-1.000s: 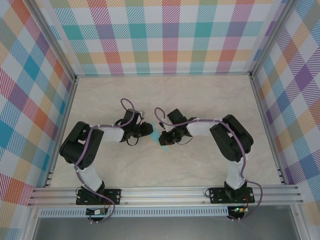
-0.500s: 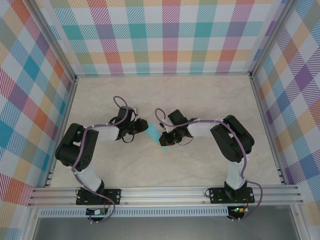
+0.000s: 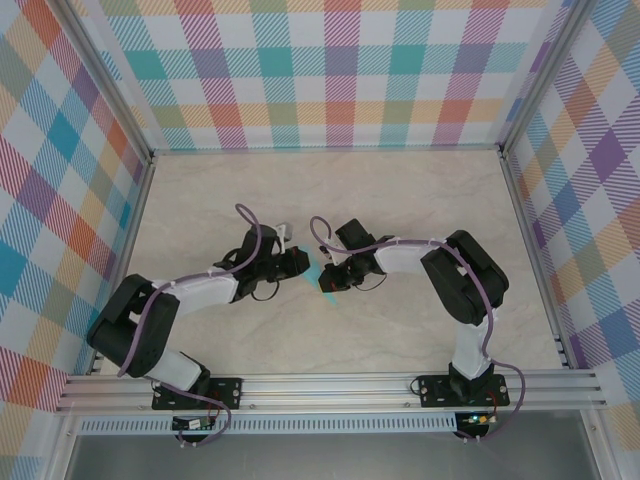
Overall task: Fold a paper plane with a square sheet of paper (pick it up from the middle)
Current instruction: Fold the wing for the fifth time at the center of the table.
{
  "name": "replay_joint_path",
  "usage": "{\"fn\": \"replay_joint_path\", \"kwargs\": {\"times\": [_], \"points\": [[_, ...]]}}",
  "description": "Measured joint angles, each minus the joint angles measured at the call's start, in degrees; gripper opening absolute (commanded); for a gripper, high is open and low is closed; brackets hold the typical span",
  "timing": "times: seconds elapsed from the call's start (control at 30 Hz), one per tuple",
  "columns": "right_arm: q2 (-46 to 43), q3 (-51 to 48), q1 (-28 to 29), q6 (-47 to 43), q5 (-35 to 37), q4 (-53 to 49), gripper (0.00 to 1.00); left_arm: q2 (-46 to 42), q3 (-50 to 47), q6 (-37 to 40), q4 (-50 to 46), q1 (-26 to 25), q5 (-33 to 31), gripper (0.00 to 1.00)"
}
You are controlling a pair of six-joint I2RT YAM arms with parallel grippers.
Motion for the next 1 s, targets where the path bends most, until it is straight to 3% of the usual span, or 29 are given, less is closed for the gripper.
{"fn": "replay_joint_path", "kwargs": {"times": [0.3, 0.63, 1.0], "points": [[0.0, 0.0, 0.0, 0.26, 0.02, -0.11, 0.0, 9.86, 0.02, -1.46, 3.28, -2.14, 0.02, 0.0], [0.0, 0.0, 0.0, 0.39, 0.02, -0.31, 0.0, 11.85, 0.66, -0.42, 3.76, -1.38, -0.55, 0.0], [0.0, -0.07, 0.0, 0.33, 0.13, 0.11, 0.0, 14.53, 4.94, 3.76, -0.09, 8.35, 2.69, 0.0]]}}
